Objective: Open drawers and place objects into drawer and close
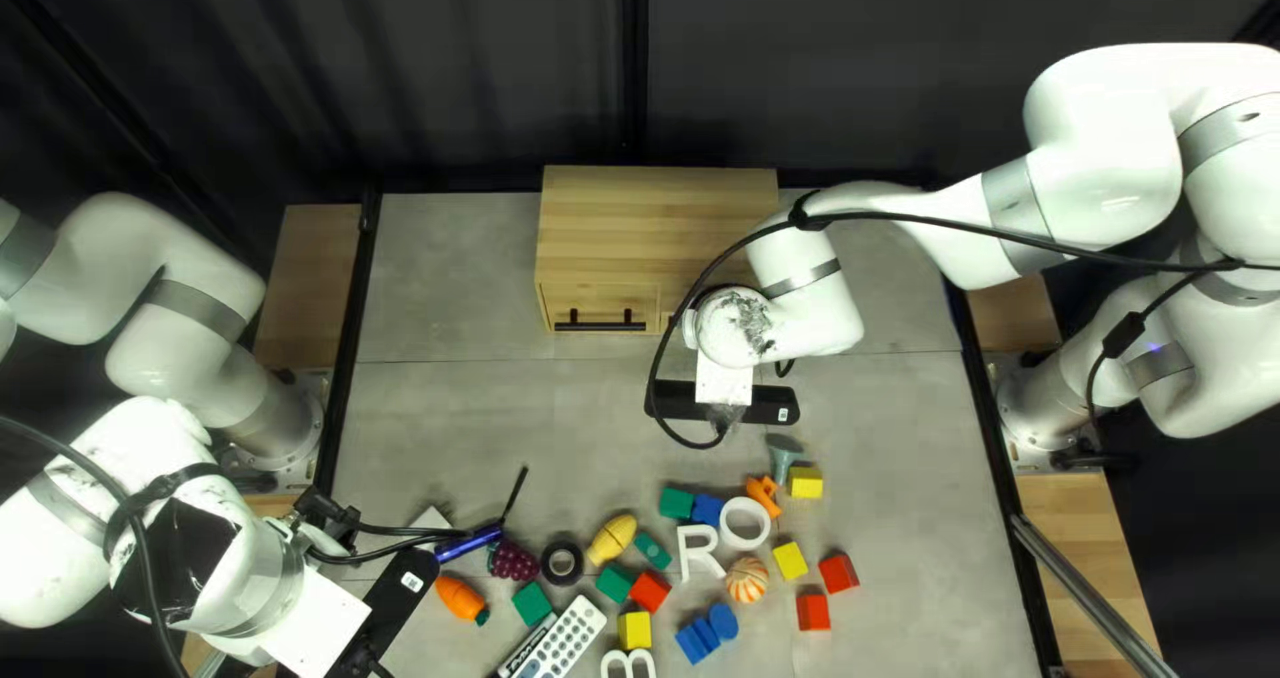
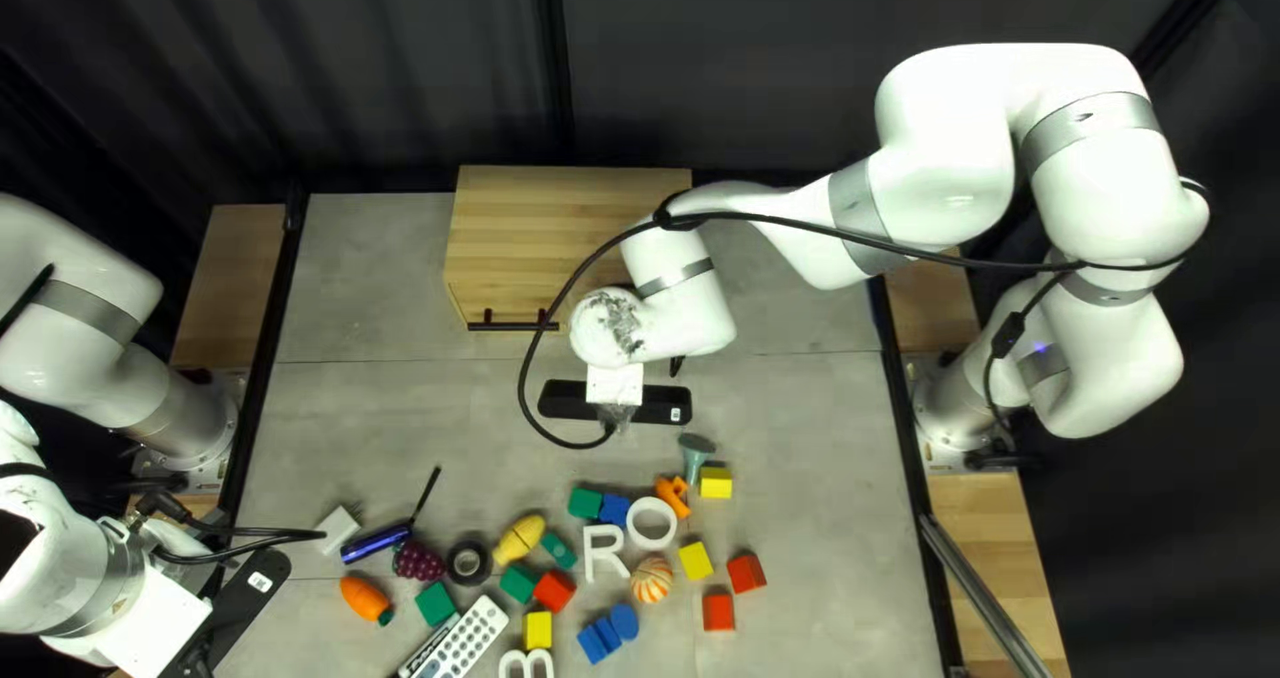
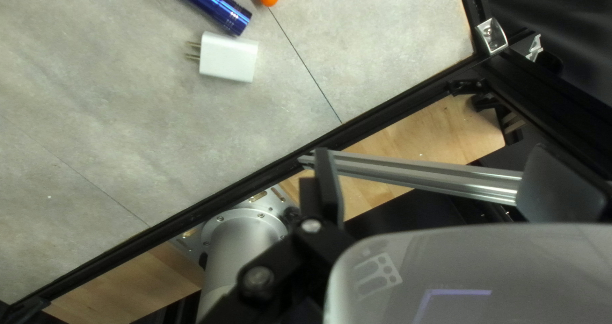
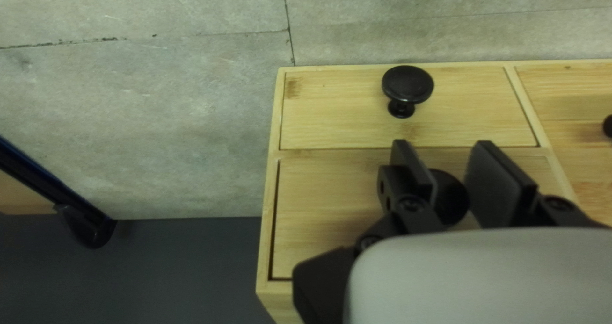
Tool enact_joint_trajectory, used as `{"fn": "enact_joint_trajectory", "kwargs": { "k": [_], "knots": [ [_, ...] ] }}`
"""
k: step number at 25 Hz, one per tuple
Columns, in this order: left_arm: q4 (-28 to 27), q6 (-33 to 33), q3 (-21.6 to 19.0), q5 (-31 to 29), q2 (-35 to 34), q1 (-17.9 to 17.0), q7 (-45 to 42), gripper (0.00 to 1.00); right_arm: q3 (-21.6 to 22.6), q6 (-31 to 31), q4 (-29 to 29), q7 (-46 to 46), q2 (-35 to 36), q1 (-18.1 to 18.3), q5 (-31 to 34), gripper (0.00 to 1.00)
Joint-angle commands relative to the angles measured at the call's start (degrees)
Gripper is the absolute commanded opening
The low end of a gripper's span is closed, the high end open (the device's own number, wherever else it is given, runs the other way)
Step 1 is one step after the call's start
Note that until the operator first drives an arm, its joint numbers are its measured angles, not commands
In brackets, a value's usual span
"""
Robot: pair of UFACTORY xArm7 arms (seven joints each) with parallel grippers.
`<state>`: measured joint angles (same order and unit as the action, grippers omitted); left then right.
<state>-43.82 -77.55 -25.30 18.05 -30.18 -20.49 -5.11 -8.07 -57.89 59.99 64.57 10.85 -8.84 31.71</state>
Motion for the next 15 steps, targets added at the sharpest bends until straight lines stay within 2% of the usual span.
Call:
{"fn": "enact_joint_trajectory", "kwargs": {
  "k": [1, 15],
  "knots": [
    [0.00, 0.00, 0.00, 0.00, 0.00, 0.00, 0.00, 1.00, 0.13, -0.31, -0.18, -0.13, -0.40, -0.22, 0.16, 0.15],
    [0.00, 0.00, 0.00, 0.00, 0.00, 0.00, 0.00, 1.00, 0.52, 0.18, -0.59, -0.97, 0.03, -0.74, 0.40, 0.11]
  ]
}}
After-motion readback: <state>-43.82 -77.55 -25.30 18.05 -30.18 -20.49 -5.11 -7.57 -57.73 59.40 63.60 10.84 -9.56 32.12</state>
